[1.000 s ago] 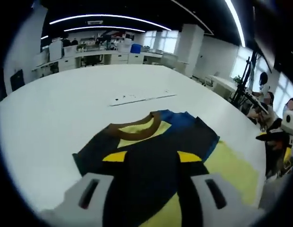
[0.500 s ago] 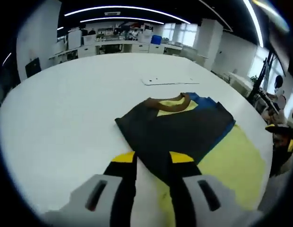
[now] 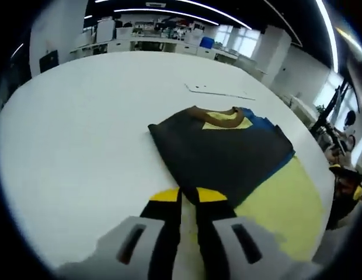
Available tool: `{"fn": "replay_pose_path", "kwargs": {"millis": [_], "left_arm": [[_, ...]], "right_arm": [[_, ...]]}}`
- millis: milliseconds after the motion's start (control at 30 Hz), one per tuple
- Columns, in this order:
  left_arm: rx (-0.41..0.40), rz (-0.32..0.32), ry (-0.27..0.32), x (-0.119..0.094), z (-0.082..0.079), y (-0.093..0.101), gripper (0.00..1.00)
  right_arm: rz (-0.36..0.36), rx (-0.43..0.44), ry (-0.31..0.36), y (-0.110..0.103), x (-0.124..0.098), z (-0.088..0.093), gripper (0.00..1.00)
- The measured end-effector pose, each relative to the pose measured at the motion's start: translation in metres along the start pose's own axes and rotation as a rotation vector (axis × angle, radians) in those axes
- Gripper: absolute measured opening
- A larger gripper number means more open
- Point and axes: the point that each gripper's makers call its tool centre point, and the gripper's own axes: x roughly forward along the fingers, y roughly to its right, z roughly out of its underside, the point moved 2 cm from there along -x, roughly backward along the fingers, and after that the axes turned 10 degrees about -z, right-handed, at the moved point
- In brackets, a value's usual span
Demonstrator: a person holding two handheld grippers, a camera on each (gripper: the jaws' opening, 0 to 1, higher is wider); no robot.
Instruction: Fold the garment on the visible template until the final outline fits inside the template.
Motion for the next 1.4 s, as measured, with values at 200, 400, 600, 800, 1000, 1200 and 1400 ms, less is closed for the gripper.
{"fn": "replay_pose_path", "kwargs": {"millis": [200, 400, 600, 800, 1000, 1200, 1400], "left_arm": [[-0.039, 0.009, -0.013, 0.004, 0.000, -0.005, 0.00], [0.008, 0.067, -0.005, -0.005, 0.001, 0.006, 0.00], [0.328, 0.037, 0.035, -0.028, 0.010, 0.021, 0.12], [0.514, 0.000, 0.095, -0.027, 0.009, 0.018, 0.16], [0.614, 0.003, 0.102, -0.024, 0.012, 0.029, 0.14], [0.683, -0.016, 0.096, -0.021, 0.015, 0.023, 0.11], [0.681, -0.047, 0.125, -0.022, 0.013, 0.015, 0.00]], "right_arm": [[-0.002, 0.005, -0.001, -0.001, 0.001, 0.001, 0.95], [-0.007, 0.006, -0.005, -0.002, 0.002, 0.003, 0.95], [-0.010, 0.013, 0.002, -0.004, 0.003, 0.003, 0.95], [-0.013, 0.016, 0.001, -0.004, 0.005, 0.003, 0.95], [-0.014, 0.020, 0.001, -0.005, 0.005, 0.004, 0.95], [-0.011, 0.028, 0.006, -0.004, 0.004, 0.004, 0.94], [-0.011, 0.029, 0.005, -0.003, 0.004, 0.005, 0.94]]}}
